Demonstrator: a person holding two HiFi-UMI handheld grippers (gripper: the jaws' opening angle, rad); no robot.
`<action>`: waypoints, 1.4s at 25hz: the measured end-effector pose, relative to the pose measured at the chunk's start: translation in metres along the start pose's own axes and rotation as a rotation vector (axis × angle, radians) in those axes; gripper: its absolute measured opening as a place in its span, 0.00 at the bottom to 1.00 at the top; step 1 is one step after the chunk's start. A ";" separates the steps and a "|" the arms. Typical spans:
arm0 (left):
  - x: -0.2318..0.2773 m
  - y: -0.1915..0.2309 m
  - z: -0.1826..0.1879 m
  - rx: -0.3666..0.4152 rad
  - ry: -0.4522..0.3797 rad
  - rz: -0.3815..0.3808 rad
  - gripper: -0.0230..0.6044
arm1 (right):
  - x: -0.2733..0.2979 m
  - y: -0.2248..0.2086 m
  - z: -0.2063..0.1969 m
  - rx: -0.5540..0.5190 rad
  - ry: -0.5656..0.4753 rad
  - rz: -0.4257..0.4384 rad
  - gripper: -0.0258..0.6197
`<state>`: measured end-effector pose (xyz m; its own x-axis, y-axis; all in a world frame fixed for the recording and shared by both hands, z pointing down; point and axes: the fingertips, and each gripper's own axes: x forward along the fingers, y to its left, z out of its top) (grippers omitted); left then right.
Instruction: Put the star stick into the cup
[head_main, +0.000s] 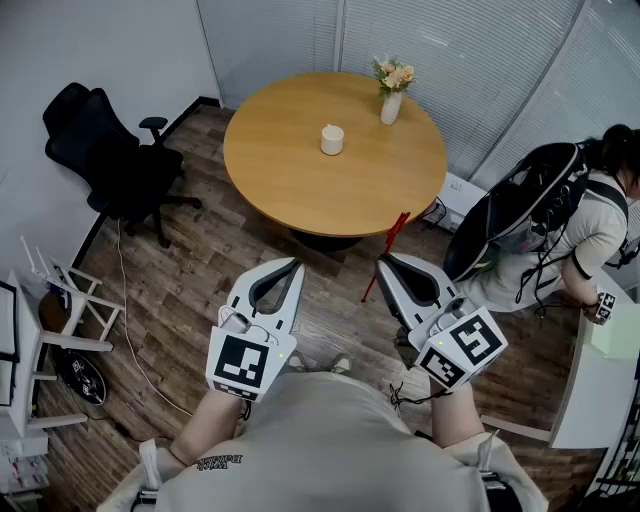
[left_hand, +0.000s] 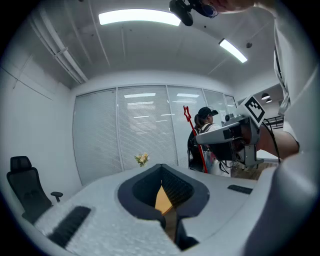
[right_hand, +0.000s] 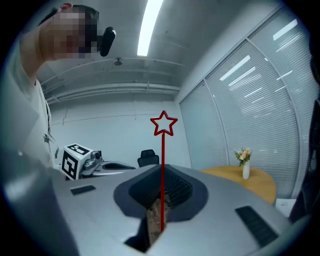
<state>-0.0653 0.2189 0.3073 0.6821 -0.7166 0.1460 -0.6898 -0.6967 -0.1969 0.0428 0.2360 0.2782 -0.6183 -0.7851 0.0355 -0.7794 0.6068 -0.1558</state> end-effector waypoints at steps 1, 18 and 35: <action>0.000 0.000 0.000 0.000 0.002 0.000 0.07 | 0.000 0.000 0.001 -0.001 0.000 0.000 0.10; 0.007 -0.014 -0.001 0.011 0.033 0.016 0.07 | -0.008 -0.008 -0.005 -0.023 0.002 -0.007 0.10; 0.026 -0.026 -0.009 0.014 0.072 0.134 0.07 | -0.009 -0.038 -0.028 -0.011 0.037 0.083 0.10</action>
<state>-0.0313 0.2180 0.3251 0.5645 -0.8040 0.1869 -0.7698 -0.5945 -0.2324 0.0753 0.2240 0.3113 -0.6837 -0.7274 0.0590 -0.7265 0.6708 -0.1488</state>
